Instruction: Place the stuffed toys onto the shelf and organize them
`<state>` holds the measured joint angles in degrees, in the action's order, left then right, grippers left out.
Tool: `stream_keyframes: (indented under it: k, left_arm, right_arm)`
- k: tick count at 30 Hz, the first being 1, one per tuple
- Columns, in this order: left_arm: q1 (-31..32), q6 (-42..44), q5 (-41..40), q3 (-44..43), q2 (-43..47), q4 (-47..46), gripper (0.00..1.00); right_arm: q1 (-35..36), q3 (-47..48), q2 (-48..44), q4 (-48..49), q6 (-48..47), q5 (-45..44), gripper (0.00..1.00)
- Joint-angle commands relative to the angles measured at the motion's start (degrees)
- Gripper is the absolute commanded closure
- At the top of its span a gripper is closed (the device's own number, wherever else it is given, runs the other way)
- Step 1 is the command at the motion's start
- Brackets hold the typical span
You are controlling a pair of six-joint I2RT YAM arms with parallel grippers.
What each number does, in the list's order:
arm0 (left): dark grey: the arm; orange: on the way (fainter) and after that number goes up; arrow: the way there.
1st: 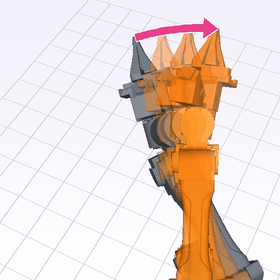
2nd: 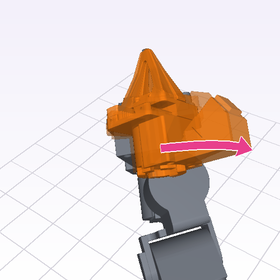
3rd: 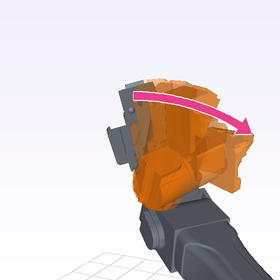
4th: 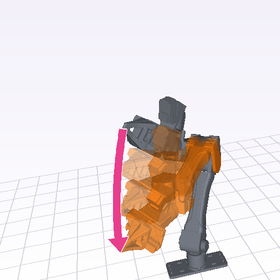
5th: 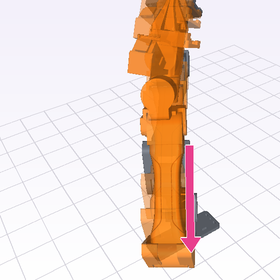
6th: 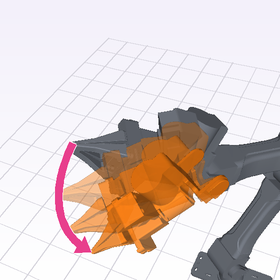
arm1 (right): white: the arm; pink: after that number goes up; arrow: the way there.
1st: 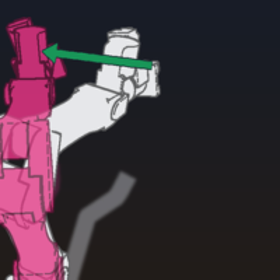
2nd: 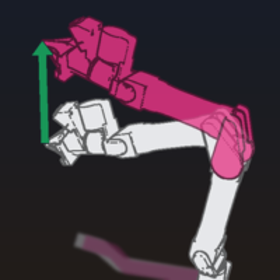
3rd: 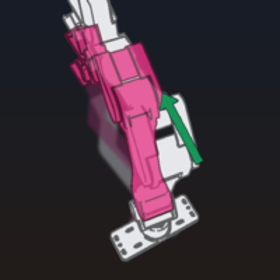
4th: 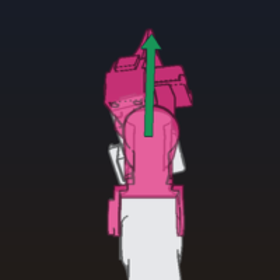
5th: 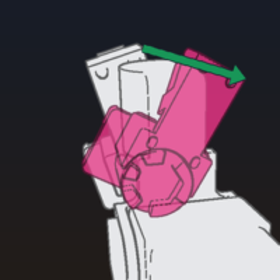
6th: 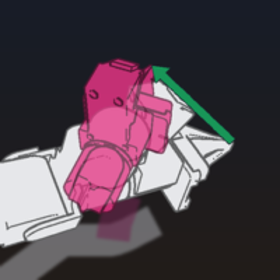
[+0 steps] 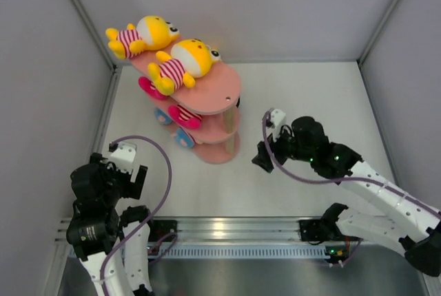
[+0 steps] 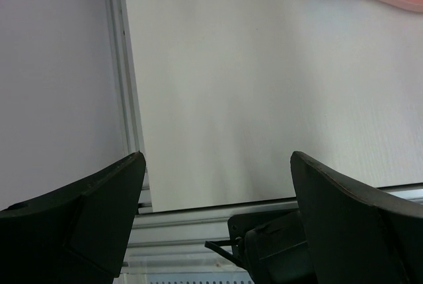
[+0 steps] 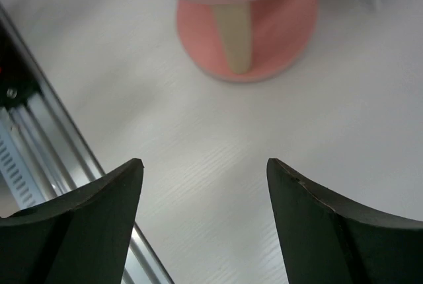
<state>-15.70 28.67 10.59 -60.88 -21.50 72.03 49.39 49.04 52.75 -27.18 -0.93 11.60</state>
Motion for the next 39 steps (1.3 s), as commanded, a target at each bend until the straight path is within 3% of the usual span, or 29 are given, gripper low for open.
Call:
stream_keyframes:
  k: [1,5,12,15,21,29,31,32,34,35,39]
  left_arm:
    - [-0.03,-0.01,1.19,0.59,0.23,-2.42,0.03]
    - [-0.03,0.16,1.01,1.11,0.40,-2.33,0.03]
    - [-0.03,1.22,0.05,1.82,0.49,-2.42,0.03]
    - [-0.03,1.66,0.22,2.26,0.14,-2.42,0.03]
    - [-0.12,2.54,2.33,1.91,-0.83,-2.51,0.03]
    - [-0.12,3.24,0.84,2.26,-1.35,-2.51,0.03]
    - [-0.12,3.33,1.01,2.26,-1.36,-2.42,0.03]
    - [-0.12,3.24,1.10,2.17,-1.36,-2.42,0.03]
    - [-0.12,3.24,1.19,2.17,-1.18,-2.33,0.03]
    - [-0.12,3.24,1.19,2.08,-1.27,-2.42,0.03]
    - [-0.03,3.50,3.20,1.82,-0.92,-2.42,0.04]
  right_arm:
    - [-17.92,-2.44,1.29,4.57,14.68,4.92,0.25]
    - [-31.18,-4.92,7.34,24.48,25.70,6.51,0.24]
    - [-32.78,9.66,36.16,39.72,32.65,10.20,0.24]
    - [-31.73,19.13,49.33,41.33,33.80,10.55,0.24]
    - [-28.12,31.53,63.41,41.94,34.67,10.38,0.23]
    - [-25.31,36.21,72.22,47.40,40.74,10.38,0.24]
    - [-24.86,37.53,73.98,46.69,40.83,9.59,0.33]
    - [-24.86,37.62,74.16,46.78,41.01,9.50,0.56]
    - [-25.21,35.35,72.42,47.22,41.18,7.76,0.80]
    - [-25.56,31.86,71.10,48.61,41.10,6.96,0.98]
    - [-29.07,20.51,55.86,49.78,37.69,3.18,1.00]
